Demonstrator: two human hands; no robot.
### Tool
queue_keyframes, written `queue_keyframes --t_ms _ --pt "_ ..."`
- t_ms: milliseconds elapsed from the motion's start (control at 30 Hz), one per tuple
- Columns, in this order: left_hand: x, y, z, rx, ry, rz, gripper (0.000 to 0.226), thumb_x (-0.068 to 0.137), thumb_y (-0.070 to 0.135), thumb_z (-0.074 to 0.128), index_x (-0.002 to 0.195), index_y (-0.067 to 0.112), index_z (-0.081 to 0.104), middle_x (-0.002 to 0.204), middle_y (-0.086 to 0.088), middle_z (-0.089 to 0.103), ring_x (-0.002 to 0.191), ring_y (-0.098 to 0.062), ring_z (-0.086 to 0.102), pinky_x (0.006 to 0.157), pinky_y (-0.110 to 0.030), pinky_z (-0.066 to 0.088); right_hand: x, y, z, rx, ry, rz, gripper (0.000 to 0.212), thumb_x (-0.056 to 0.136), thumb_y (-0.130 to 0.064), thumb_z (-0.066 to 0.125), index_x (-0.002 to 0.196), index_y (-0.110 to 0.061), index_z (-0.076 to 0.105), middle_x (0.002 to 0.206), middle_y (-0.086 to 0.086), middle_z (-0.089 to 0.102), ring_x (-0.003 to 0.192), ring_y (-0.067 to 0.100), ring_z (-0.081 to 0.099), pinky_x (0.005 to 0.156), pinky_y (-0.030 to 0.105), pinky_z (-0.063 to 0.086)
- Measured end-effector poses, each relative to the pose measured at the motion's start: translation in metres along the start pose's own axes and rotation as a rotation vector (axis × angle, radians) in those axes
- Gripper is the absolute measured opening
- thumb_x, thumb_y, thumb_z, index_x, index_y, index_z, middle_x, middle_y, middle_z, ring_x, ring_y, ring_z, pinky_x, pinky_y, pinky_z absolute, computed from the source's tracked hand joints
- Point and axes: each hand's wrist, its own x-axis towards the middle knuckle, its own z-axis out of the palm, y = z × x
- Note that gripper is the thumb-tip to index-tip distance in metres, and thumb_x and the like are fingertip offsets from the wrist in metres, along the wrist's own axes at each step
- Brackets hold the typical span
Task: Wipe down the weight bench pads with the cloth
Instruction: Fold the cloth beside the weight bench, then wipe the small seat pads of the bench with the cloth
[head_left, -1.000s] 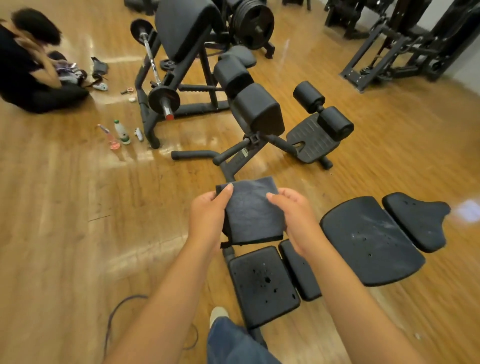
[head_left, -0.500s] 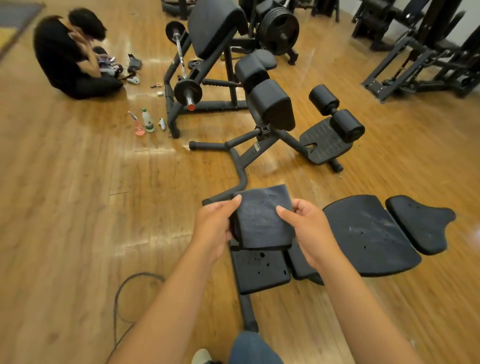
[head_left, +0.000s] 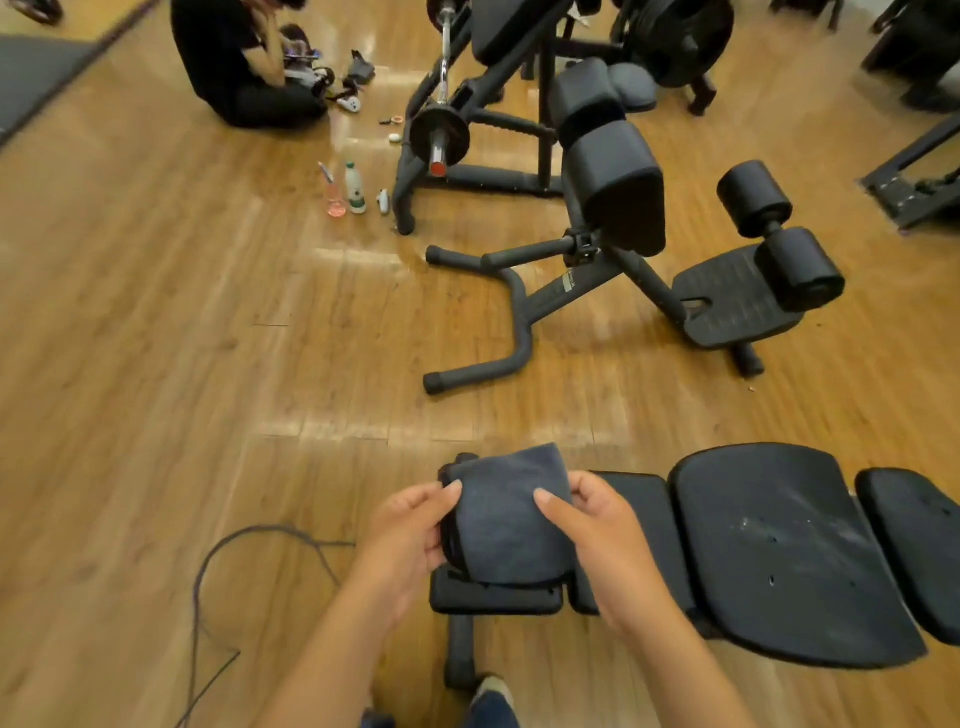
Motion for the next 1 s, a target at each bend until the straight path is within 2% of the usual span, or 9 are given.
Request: queue_keyframes --t_ms 167,300,467,567,667,733,800,900,1000 --pt "0.031 -0.057 -0.032 0.075 0.097 -0.049 0.018 0.089 0.019 0.059 0.096 0.005 0.068 0.092 -0.012 0.073 0.084 -0.023 0.070 0.066 -0.029 0.055 0.025 0.075 0.005 -0.058 -0.092 0.198 0.018 0.082 -0.021 0.068 0.099 -0.017 0.065 0.095 0.000 0.072 0.087 0.015 0.068 0.076 0.038 0.057" --pt "0.062 -0.109 -0.064 0.107 0.166 -0.112 0.020 0.089 0.019 0.060 0.099 0.004 0.068 0.096 -0.013 0.073 0.090 -0.025 0.069 0.071 -0.032 0.056 0.043 0.141 0.018 0.005 -0.178 0.427 0.025 0.078 -0.011 0.071 0.103 -0.010 0.068 0.093 0.004 0.074 0.088 0.020 0.069 0.078 0.039 0.056" --pt "0.103 -0.153 -0.083 0.198 0.147 -0.076 0.019 0.089 0.022 0.060 0.087 0.008 0.072 0.090 -0.012 0.073 0.085 -0.024 0.067 0.071 -0.033 0.052 0.063 0.198 0.028 0.250 -0.117 0.585 0.022 0.078 -0.003 0.067 0.100 -0.001 0.067 0.093 0.013 0.073 0.086 0.027 0.069 0.071 0.036 0.054" --pt "0.138 -0.172 -0.080 0.237 0.125 -0.049 0.023 0.088 0.026 0.061 0.075 0.011 0.072 0.084 -0.012 0.072 0.080 -0.025 0.065 0.069 -0.034 0.049 0.084 0.218 0.026 0.307 -0.045 0.537 0.023 0.081 -0.006 0.065 0.104 -0.005 0.065 0.095 0.012 0.073 0.087 0.026 0.069 0.071 0.036 0.055" --pt "0.173 -0.176 -0.068 0.221 0.183 -0.024 0.027 0.090 0.031 0.057 0.079 0.010 0.070 0.083 -0.012 0.071 0.076 -0.027 0.065 0.065 -0.033 0.050 0.111 0.223 0.023 0.306 0.046 0.419 0.024 0.084 -0.007 0.062 0.107 -0.009 0.064 0.097 0.008 0.073 0.087 0.022 0.069 0.065 0.029 0.054" --pt "0.194 -0.174 -0.066 0.243 0.271 0.043 0.027 0.094 0.030 0.052 0.084 0.008 0.065 0.079 -0.011 0.067 0.070 -0.022 0.063 0.058 -0.025 0.051 0.126 0.219 0.020 0.257 0.136 0.324 0.025 0.086 -0.007 0.060 0.109 -0.014 0.062 0.102 0.006 0.071 0.091 0.019 0.068 0.070 0.029 0.053" --pt "0.213 -0.177 -0.072 0.422 0.347 0.194 0.025 0.095 0.029 0.049 0.086 0.010 0.062 0.079 -0.008 0.067 0.070 -0.017 0.064 0.063 -0.027 0.053 0.142 0.215 0.016 0.124 0.233 0.215 0.023 0.089 -0.011 0.058 0.109 -0.021 0.060 0.111 0.003 0.067 0.098 0.017 0.064 0.082 0.033 0.051" --pt "0.236 -0.180 -0.083 0.868 0.351 0.405 0.028 0.098 0.026 0.040 0.102 0.012 0.064 0.095 -0.004 0.066 0.089 -0.016 0.060 0.080 -0.036 0.049 0.165 0.203 0.012 -0.167 0.350 0.028 0.033 0.093 -0.018 0.054 0.125 -0.020 0.050 0.118 -0.004 0.058 0.107 0.013 0.055 0.092 0.036 0.046" --pt "0.252 -0.187 -0.085 1.303 0.117 0.545 0.041 0.101 0.018 0.032 0.141 0.013 0.039 0.143 -0.002 0.041 0.132 -0.018 0.037 0.110 -0.033 0.029 0.185 0.197 0.015 -0.396 0.341 -0.073 0.031 0.097 -0.020 0.046 0.125 -0.010 0.046 0.103 -0.003 0.055 0.087 0.007 0.052 0.076 0.018 0.043"
